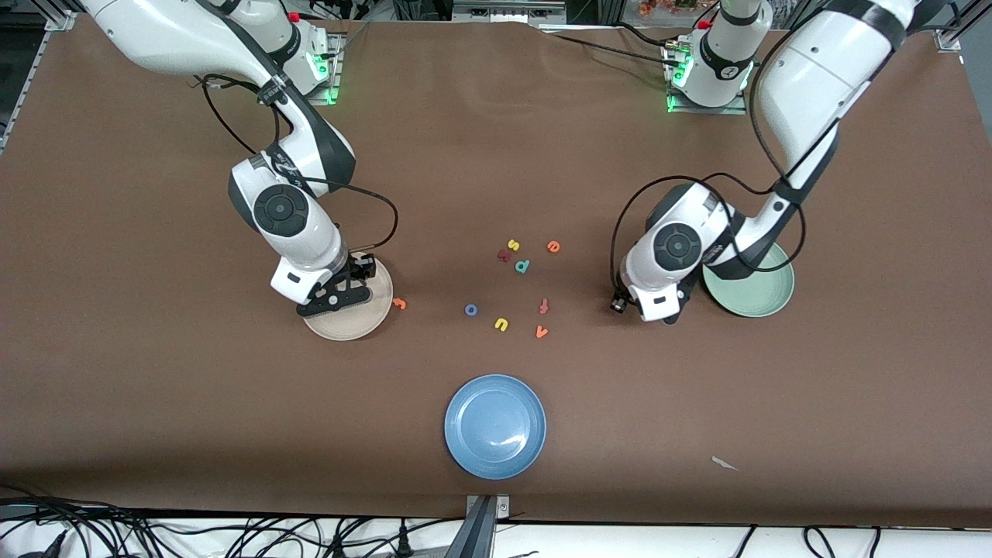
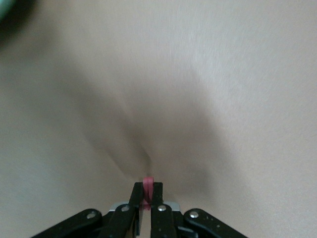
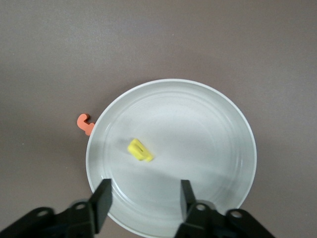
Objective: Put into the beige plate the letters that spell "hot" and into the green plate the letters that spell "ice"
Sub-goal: 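Put the h on the beige plate while the left gripper drops the i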
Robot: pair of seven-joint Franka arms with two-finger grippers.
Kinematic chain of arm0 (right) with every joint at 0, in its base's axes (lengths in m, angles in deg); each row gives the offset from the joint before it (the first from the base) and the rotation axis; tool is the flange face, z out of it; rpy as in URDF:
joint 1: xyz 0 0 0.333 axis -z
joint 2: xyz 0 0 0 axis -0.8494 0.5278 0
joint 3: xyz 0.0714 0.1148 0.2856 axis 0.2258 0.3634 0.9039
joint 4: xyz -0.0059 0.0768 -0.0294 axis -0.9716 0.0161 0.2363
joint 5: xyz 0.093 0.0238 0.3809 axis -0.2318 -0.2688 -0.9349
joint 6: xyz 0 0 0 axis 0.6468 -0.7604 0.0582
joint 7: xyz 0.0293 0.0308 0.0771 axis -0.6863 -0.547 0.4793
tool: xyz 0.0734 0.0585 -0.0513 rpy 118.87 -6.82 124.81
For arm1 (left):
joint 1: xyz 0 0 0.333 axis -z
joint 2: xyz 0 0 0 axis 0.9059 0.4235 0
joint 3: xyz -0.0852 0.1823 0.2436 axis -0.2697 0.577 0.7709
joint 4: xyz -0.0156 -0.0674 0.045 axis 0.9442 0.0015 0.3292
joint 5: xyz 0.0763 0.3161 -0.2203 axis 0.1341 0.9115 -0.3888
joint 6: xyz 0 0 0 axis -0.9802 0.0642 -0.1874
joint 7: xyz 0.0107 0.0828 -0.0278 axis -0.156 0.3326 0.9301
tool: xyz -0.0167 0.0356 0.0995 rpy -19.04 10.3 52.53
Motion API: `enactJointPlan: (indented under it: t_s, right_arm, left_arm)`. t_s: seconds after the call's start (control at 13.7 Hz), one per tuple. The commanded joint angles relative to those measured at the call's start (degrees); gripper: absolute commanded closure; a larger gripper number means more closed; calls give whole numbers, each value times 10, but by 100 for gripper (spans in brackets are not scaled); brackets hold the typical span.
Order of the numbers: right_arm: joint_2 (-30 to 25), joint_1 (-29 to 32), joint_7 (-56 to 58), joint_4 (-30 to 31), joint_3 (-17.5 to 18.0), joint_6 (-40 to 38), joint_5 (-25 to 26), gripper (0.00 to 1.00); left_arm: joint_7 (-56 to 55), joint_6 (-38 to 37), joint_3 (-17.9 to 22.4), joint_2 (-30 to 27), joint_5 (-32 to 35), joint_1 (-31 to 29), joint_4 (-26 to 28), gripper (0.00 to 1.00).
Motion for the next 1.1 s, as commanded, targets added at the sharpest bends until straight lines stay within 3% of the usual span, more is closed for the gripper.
enactJointPlan:
  t_s: [0.0,0.29,0.51,0.8,1.02]
  right_arm:
    - [0,2,4,6,0,9,-11,19]
    - [33,-44,-30,-3,2,37,-6,20]
    - [65,-92,-61,-44,0,38,0,21]
    - [76,-102,-55,-62,-5,38,4,25]
    - [122,-111,-48,-122,-12,38,42,25]
  left_arm:
    - [101,-62,-60,-26,-1,-82,7,100]
    - [260,-156,-138,-29,1,-213,7,100]
    - [382,-197,-138,-28,8,-252,12,100]
    - [496,-196,-126,-21,35,-297,23,100]
    - [542,-196,-125,-8,61,-328,23,100]
